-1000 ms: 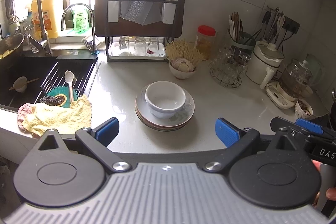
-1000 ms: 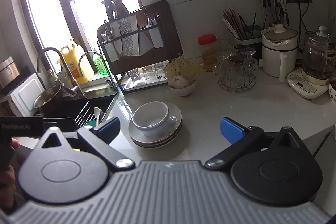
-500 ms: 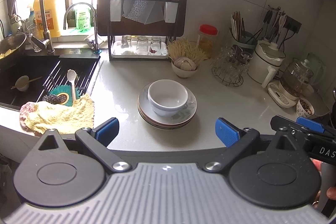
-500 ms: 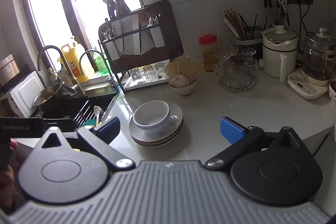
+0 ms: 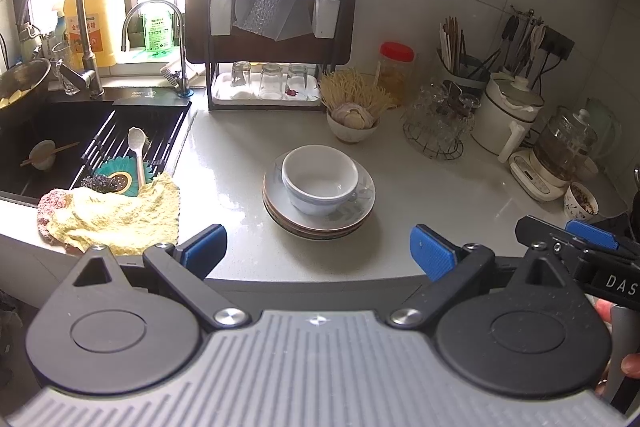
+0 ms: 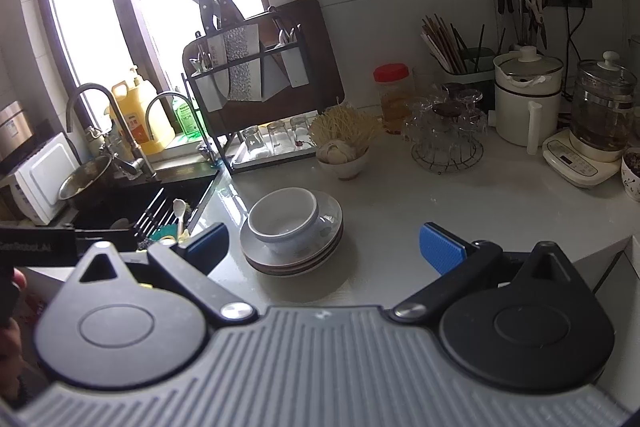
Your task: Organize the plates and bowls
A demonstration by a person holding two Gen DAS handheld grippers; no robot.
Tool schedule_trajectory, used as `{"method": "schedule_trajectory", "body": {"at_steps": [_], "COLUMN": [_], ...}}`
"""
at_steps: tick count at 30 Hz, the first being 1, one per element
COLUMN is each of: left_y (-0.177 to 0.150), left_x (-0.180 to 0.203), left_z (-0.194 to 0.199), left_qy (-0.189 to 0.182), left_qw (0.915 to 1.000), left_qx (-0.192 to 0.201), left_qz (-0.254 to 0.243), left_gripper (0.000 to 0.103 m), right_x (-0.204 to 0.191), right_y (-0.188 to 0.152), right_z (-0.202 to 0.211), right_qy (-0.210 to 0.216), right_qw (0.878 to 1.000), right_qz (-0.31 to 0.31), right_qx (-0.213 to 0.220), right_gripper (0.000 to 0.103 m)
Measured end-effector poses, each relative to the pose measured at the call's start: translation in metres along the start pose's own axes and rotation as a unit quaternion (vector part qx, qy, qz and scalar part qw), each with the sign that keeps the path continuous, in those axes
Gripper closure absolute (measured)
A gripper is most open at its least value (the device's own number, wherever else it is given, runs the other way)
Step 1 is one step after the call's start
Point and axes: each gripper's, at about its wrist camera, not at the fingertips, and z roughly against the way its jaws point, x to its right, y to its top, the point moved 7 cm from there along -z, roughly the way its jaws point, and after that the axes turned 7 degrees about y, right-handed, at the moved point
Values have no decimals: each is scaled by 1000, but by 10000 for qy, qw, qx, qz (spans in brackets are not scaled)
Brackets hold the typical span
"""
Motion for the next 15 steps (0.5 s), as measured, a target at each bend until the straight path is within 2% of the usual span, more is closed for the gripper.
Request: {"method": "schedule_trajectory", "body": {"at_steps": [15], "left_y": [-7], "left_x": [0], "left_z": [0], "left_qy": [9], "left_qw": [10000], "left_qx": [-47], "left_qz": [-26], "left_gripper": [3], "right_x": [1], "right_y": [-1], "right_z": [3], "right_qy": [-5], "right_qw": [10000], "right_qz": [-6], "right_qx": [-28], "right_gripper": [0]}}
